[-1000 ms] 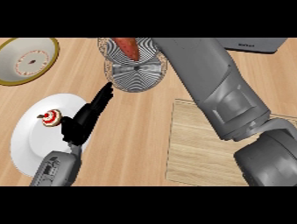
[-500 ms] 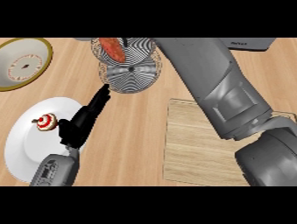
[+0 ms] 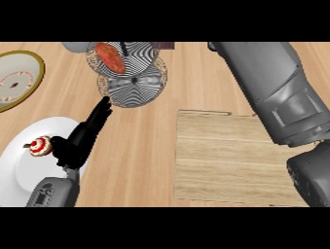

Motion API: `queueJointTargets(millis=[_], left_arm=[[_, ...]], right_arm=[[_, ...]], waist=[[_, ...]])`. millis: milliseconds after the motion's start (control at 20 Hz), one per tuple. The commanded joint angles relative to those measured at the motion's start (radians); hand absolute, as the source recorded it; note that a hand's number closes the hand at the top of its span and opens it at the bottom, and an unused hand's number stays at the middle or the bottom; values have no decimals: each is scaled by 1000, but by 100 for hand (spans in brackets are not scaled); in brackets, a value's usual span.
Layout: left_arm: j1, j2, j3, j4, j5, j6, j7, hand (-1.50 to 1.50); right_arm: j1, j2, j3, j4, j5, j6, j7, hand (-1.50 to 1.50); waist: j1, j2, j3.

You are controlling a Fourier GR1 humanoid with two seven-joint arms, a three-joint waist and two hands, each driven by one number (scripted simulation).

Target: Pick the sweet potato from the tray and place it in the tiered basket

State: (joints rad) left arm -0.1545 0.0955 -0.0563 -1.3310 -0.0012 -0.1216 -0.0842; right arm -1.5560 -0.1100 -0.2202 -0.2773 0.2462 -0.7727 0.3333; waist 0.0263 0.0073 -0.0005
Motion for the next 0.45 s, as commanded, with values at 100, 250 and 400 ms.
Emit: queueJointTargets(millis=[100, 250, 400], left_arm=[[48, 9, 22, -2, -6, 22, -15, 0], [47, 23, 39, -6, 6, 9, -14, 0], [90, 24, 31, -56, 29, -15, 8, 0]], right_arm=[[181, -119, -48, -174, -69, 93, -121, -150], [270, -151, -30, -278, -85, 181, -89, -150], [374, -267, -45, -338, -123, 344, -95, -150]], waist=[[-45, -15, 2], [-56, -20, 1], [-65, -22, 1]])
